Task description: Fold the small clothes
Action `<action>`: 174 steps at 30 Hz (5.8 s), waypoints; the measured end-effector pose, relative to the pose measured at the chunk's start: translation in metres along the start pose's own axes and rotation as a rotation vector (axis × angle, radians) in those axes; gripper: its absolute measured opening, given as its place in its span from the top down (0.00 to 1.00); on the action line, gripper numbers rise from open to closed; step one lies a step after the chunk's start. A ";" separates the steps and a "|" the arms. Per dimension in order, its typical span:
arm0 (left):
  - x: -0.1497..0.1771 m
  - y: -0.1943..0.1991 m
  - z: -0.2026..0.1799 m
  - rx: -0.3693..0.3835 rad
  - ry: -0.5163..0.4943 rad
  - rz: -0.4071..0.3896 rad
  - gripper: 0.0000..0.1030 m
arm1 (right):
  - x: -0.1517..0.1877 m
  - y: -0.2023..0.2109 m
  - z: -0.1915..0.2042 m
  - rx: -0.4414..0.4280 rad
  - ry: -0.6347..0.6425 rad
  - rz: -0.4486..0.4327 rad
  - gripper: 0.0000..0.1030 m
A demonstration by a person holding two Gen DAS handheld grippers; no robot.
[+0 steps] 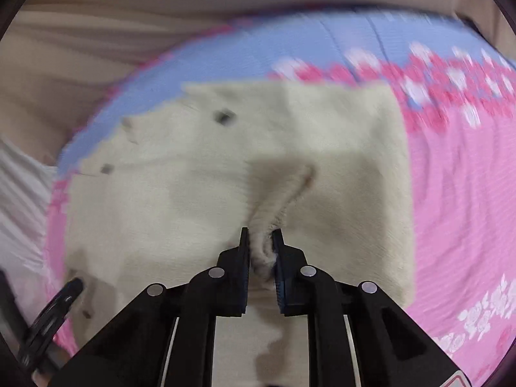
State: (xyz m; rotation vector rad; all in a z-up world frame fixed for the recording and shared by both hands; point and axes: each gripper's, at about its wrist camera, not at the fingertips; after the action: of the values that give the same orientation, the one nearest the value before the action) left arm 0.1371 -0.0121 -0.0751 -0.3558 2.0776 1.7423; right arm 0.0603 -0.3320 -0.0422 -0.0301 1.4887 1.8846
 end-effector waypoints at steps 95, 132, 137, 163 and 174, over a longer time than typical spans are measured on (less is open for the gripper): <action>-0.013 -0.026 0.120 -0.044 0.226 0.024 0.60 | 0.035 -0.048 -0.010 0.145 0.094 0.124 0.70; 0.007 -0.021 0.119 -0.156 0.110 0.008 0.58 | 0.013 -0.023 0.008 0.068 -0.028 0.016 0.95; 0.005 -0.023 0.118 -0.162 0.110 0.010 0.57 | 0.017 -0.042 -0.016 0.116 -0.084 0.089 0.91; 0.029 -0.010 0.124 -0.137 0.126 0.040 0.50 | 0.093 0.022 -0.013 0.177 0.048 0.042 0.53; 0.037 -0.007 0.118 -0.175 0.102 0.035 0.47 | 0.071 0.016 -0.011 0.093 0.033 0.032 0.53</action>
State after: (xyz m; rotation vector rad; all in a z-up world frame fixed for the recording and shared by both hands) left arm 0.1241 0.1044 -0.1148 -0.4707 2.0159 1.9708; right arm -0.0055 -0.3054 -0.0630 0.0059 1.6063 1.8463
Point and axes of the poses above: each gripper's, at about its wrist camera, not at the fingertips, and y roughly against the way its jaws point, z to its left, x to its underside, and after that the axes turned 1 degree about x, right-handed
